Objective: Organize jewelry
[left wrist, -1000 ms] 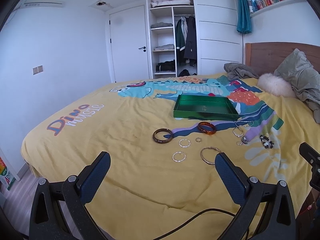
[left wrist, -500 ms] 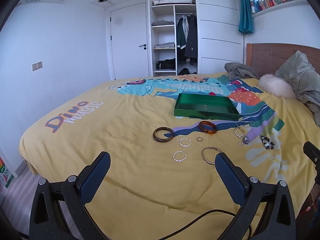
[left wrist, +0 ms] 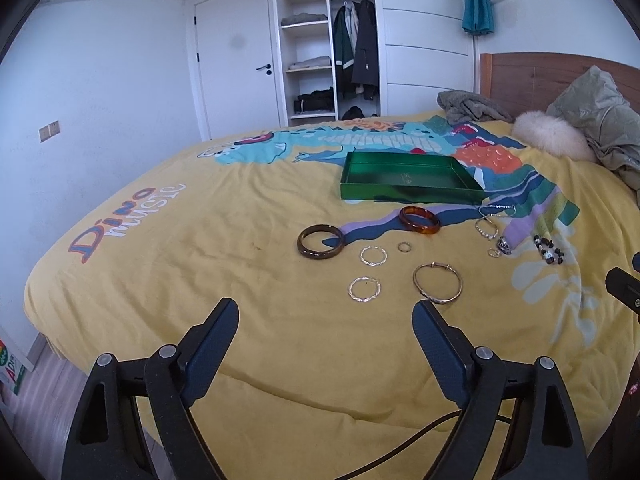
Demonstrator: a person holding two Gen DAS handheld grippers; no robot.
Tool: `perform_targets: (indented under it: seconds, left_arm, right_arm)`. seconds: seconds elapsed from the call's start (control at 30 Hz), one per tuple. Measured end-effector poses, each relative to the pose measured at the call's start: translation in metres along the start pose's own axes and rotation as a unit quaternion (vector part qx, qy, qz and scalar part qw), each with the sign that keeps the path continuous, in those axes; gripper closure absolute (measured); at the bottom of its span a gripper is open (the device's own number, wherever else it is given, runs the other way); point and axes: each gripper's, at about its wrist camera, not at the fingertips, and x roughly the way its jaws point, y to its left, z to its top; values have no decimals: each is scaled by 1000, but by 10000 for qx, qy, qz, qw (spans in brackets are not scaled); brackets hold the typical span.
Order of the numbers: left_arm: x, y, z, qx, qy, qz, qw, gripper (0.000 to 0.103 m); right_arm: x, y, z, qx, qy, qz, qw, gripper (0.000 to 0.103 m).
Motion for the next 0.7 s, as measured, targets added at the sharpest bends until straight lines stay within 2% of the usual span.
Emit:
perform_targets:
  seconds: [0.3, 0.47, 0.57, 0.63, 0.7]
  left_arm:
    - [58, -6, 5, 246, 390, -405, 9981, 15]
    - [92, -10, 3, 385, 653, -574, 9955, 15]
    - [112, -12, 2, 427, 804, -649, 9937, 15]
    - [125, -13, 2, 417, 905, -668, 9928, 16]
    - [135, -12, 2, 386, 995, -705, 9918, 19]
  right_arm:
    - [51, 6, 1, -130, 330, 325, 9988, 2]
    - [92, 15, 6, -258, 595, 717, 9953, 4]
    - [121, 21, 10, -296, 763, 1054, 9911, 17]
    - [141, 25, 13, -346, 892, 1221, 9879, 35]
    - [164, 29, 16, -374, 1059, 1341, 9846, 48]
